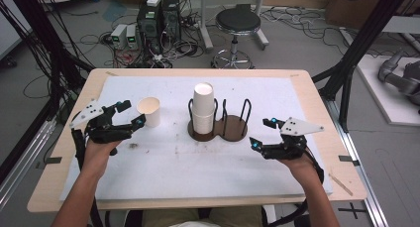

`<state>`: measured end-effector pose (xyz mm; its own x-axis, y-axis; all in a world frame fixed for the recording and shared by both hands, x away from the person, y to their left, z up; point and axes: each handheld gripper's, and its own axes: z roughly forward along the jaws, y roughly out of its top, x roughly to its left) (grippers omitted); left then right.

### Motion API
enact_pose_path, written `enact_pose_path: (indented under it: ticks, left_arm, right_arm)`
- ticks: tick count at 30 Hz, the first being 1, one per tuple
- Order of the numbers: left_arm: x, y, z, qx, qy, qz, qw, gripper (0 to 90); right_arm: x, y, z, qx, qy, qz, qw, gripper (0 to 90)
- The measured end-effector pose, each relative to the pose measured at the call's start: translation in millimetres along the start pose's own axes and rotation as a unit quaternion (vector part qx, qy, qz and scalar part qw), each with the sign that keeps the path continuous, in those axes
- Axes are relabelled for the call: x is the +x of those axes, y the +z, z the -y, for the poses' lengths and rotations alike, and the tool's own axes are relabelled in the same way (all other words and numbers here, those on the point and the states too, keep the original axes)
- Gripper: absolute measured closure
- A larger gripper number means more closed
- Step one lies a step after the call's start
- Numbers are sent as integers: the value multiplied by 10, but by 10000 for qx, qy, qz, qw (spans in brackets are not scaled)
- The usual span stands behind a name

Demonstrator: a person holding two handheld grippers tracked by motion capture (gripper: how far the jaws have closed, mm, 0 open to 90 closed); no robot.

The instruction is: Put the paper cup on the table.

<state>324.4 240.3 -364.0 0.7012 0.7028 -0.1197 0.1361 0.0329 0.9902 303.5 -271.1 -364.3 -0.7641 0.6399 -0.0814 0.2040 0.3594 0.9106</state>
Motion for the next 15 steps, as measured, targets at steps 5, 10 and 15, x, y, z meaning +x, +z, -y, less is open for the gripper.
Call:
enact_pose_path:
  ticks: [5, 10, 15]
  left_arm:
    - [-105, 36, -44, -29, 88, 204, 9997, 171]
    - [-164, 16, -77, -114, 113, 297, 9994, 171]
    - [-182, -5, -79, -122, 135, 344, 9992, 171]
  right_arm:
    - [-26, -27, -4, -15, 14, 45, 10000, 215]
    - [-13, -54, -23, -57, 16, 77, 10000, 214]
    - [7, -80, -46, -141, 64, 80, 9998, 215]
